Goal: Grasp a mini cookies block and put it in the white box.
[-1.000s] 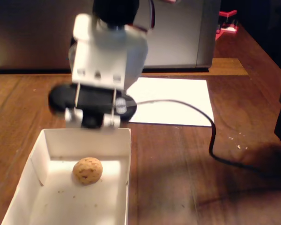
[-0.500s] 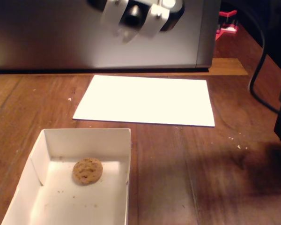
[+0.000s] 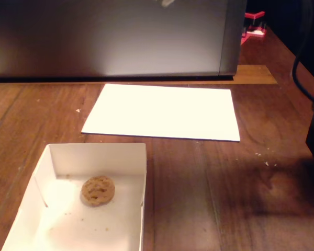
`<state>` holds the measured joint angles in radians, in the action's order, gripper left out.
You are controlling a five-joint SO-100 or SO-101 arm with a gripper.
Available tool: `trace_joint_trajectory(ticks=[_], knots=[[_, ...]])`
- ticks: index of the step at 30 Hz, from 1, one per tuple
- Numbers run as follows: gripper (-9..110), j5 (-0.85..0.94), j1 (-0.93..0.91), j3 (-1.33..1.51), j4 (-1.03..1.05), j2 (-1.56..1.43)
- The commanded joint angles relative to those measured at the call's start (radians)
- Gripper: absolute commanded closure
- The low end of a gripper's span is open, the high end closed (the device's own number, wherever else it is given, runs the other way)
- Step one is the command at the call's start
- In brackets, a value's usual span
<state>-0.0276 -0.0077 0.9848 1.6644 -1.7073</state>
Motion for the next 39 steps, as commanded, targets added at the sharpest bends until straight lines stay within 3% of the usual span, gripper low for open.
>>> trace_joint_trajectory(ticks=[1, 24, 39], knots=[[102, -0.012, -0.017, 0.04, 0.049, -0.16], [102, -0.044, -0.058, 1.066, -0.492, -0.598], [102, -0.044, -0.031, 1.391, -0.65, -0.666]])
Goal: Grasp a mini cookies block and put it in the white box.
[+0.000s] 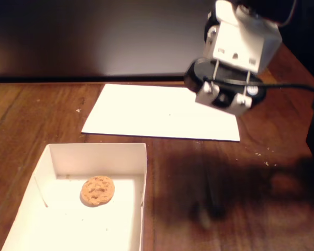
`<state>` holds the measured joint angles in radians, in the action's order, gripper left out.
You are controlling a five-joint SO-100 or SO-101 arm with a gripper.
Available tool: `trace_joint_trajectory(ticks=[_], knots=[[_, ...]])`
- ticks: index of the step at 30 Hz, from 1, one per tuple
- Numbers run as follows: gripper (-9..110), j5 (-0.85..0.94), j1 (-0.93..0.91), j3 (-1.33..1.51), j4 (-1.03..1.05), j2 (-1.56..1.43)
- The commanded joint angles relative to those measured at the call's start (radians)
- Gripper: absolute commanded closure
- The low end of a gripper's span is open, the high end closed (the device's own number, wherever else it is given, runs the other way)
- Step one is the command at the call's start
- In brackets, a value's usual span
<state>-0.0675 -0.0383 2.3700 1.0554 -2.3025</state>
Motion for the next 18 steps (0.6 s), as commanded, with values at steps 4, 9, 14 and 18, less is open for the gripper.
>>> trace_joint_trajectory(ticks=[4, 9, 14, 18], knots=[[102, -0.006, 0.003, 0.051, -0.064, -0.084], [102, 0.003, 0.002, 0.147, -0.115, -0.133], [102, 0.0, 0.009, 0.239, -0.158, -0.178], [102, 0.003, 0.025, 0.334, -0.207, -0.238]])
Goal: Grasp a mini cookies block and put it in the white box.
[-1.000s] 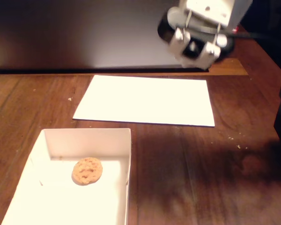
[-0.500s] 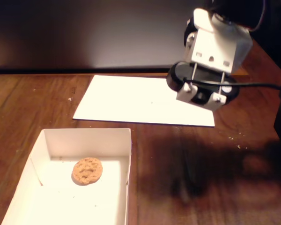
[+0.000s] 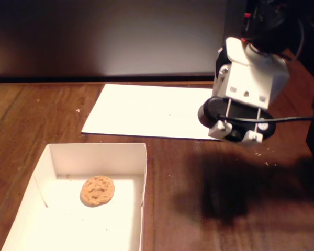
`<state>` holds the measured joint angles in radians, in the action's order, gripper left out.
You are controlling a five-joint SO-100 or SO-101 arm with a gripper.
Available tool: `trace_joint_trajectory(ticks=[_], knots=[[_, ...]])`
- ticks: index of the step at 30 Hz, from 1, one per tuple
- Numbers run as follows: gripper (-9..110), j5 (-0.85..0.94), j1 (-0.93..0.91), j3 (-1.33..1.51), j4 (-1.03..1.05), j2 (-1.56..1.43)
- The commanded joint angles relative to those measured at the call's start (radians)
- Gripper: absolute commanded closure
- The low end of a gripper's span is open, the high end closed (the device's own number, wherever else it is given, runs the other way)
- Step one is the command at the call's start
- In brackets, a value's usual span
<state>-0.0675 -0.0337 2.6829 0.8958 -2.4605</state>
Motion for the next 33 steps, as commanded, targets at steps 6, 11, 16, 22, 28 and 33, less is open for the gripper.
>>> trace_joint_trajectory(ticks=[6, 11, 16, 22, 28, 33], knots=[[102, 0.02, 0.031, 0.167, -0.114, -0.184], [102, 0.009, 0.025, 0.242, -0.127, -0.276], [102, -0.003, -0.003, 0.327, -0.129, -0.374], [102, 0.029, -0.032, 0.457, -0.12, -0.56], [102, 0.058, -0.025, 0.563, 0.021, -0.884], [102, 0.069, -0.021, 0.566, 0.055, -0.913]])
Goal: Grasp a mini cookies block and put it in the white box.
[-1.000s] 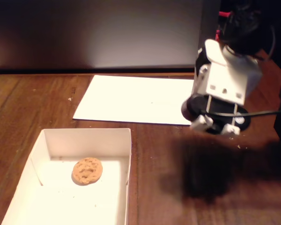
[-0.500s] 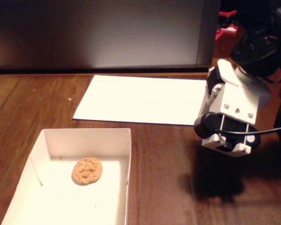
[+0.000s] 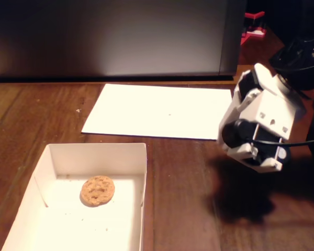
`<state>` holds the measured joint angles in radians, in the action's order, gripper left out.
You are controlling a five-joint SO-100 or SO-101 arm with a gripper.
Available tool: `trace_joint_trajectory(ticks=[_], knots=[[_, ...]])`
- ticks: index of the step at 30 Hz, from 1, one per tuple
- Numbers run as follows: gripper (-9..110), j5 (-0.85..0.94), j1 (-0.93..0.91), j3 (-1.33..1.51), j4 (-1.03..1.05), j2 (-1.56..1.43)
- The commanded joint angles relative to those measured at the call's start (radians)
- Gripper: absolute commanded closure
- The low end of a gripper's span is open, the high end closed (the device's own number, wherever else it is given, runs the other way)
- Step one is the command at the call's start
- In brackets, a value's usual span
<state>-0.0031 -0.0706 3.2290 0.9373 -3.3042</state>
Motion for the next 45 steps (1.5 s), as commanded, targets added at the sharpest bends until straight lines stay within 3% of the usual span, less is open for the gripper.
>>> trace_joint_trajectory(ticks=[1, 45], knots=[[102, 0.005, 0.015, 0.02, 0.017, -0.069], [101, 0.023, 0.018, -0.003, 0.107, -0.072]])
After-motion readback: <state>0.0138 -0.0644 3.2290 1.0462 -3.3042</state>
